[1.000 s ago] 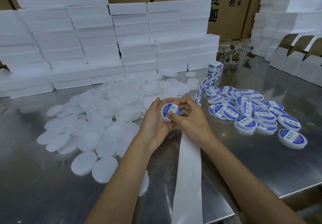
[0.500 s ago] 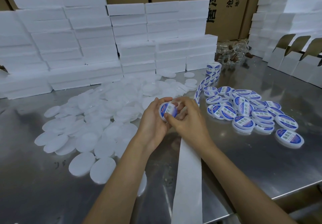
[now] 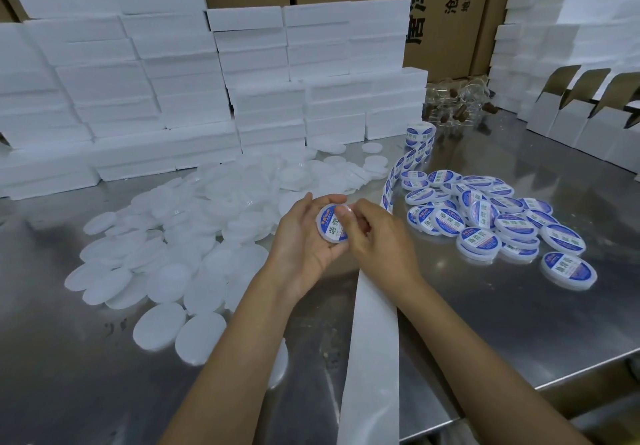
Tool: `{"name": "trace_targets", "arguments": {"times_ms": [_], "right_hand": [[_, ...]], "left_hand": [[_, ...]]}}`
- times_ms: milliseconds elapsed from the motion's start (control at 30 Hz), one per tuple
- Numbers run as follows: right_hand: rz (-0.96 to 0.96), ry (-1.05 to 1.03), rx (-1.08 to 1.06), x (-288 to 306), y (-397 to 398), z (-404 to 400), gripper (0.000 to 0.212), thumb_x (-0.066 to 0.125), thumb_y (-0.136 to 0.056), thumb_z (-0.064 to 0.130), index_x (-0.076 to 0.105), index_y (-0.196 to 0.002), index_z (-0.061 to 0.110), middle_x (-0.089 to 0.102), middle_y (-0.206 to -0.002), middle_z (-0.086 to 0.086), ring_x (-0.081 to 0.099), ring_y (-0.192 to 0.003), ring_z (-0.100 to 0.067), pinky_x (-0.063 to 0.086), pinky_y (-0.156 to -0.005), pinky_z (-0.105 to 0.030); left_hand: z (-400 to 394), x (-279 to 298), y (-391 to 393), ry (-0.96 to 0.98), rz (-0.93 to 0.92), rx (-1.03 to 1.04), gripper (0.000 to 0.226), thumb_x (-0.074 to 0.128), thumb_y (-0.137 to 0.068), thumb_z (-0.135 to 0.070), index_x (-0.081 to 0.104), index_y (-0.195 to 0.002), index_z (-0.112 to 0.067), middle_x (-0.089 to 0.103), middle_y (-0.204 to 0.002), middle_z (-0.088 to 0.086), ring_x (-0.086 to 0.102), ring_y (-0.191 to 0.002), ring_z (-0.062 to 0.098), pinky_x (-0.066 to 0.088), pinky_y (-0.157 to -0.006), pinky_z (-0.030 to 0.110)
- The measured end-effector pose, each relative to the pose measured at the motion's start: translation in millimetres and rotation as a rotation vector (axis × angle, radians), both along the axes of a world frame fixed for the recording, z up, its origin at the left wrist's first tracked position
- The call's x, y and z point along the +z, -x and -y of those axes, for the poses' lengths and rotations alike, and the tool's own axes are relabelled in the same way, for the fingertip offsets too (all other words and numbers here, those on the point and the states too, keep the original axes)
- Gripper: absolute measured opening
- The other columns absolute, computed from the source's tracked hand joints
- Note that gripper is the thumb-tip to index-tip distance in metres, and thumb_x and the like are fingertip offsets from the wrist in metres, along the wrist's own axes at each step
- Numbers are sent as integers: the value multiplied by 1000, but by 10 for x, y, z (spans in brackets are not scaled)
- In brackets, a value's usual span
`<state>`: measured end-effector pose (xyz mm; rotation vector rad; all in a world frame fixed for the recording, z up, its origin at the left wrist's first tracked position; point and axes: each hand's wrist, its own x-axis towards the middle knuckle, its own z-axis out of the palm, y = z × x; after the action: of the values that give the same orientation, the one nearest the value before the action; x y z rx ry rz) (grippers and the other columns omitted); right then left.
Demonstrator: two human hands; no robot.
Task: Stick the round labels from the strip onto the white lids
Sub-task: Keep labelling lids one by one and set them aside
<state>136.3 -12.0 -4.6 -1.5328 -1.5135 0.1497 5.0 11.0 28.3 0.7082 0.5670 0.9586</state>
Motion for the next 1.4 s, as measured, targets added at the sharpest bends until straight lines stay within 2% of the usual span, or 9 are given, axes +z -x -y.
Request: {"name": "trace_targets", "arguments": {"times_ms": [167, 367, 500, 633, 800, 900, 1000, 1167, 1400], "right_hand": [[-25, 8, -16, -26, -32, -16, 34, 43, -105, 33, 43, -74, 20, 48, -63, 7, 46, -59, -10, 31, -58, -29], [123, 41, -108, 9, 8, 32, 47, 47, -81, 81, 41, -72, 35, 45, -59, 13, 45, -57, -5, 29, -54, -26], [106, -17, -138, 5, 0, 45, 45, 48, -92, 67, 35, -63, 35, 42, -54, 12, 43, -52, -3, 25, -51, -23], [62, 21, -103, -26, -41, 18, 43, 41, -102, 52, 57, -77, 22, 57, -65, 6, 54, -63, -13, 36, -56, -31], [13, 63, -37, -48, -70, 6, 35, 34, -107, 39, 62, -94, 22, 64, -78, 5, 59, -74, -17, 48, -67, -42], [36, 63, 6, -40, -43, 40, 22, 38, -98, 61, 44, -84, 45, 57, -74, 19, 54, -71, -2, 37, -60, -29], [93, 61, 5, -37, -2, 63, 34, 43, -82, 83, 35, -85, 50, 54, -84, 32, 52, -79, 9, 31, -58, -21], [-7, -13, 140, -50, -55, 44, 24, 54, -98, 47, 42, -80, 37, 52, -72, 13, 52, -70, -4, 35, -60, -26], [-20, -45, 158, -31, -105, 58, 17, 43, -106, 25, 60, -109, 25, 57, -75, 24, 56, -73, 3, 33, -60, -14]], "left_hand": [[22, -12, -29, 17, 4, 16, 42, 39, -107, -33, 67, -103, -2, 70, -103, 17, 72, -88, 24, 63, -77, 36], [37, 12, -53, -2, -44, -2, 45, 33, -109, -36, 65, -108, -4, 69, -105, 19, 71, -91, 28, 62, -74, 32], [45, 41, -61, -14, -78, -14, 46, 35, -108, -36, 66, -110, -3, 70, -101, 16, 72, -88, 25, 62, -76, 33], [54, 54, -71, 9, -59, -34, 44, 39, -107, -33, 63, -121, 1, 69, -105, 15, 71, -91, 23, 62, -79, 35], [52, 39, -60, 17, -3, -40, 34, 45, -104, -25, 63, -115, 1, 68, -109, 15, 69, -97, 24, 61, -81, 35], [31, 26, -38, -22, 25, -25, 31, 45, -104, -22, 63, -114, 0, 71, -115, 17, 72, -97, 25, 62, -85, 36], [18, 35, -23, -37, 43, -33, 25, 48, -101, -16, 62, -114, -1, 71, -119, 20, 73, -97, 29, 61, -88, 41], [-2, 33, 5, -34, 49, -38, 19, 47, -103, -11, 62, -110, -2, 72, -118, 21, 73, -96, 28, 62, -83, 37], [16, 24, -12, -8, 65, -30, 17, 50, -102, -12, 62, -107, -1, 69, -122, 23, 69, -107, 30, 61, -87, 40]]}}
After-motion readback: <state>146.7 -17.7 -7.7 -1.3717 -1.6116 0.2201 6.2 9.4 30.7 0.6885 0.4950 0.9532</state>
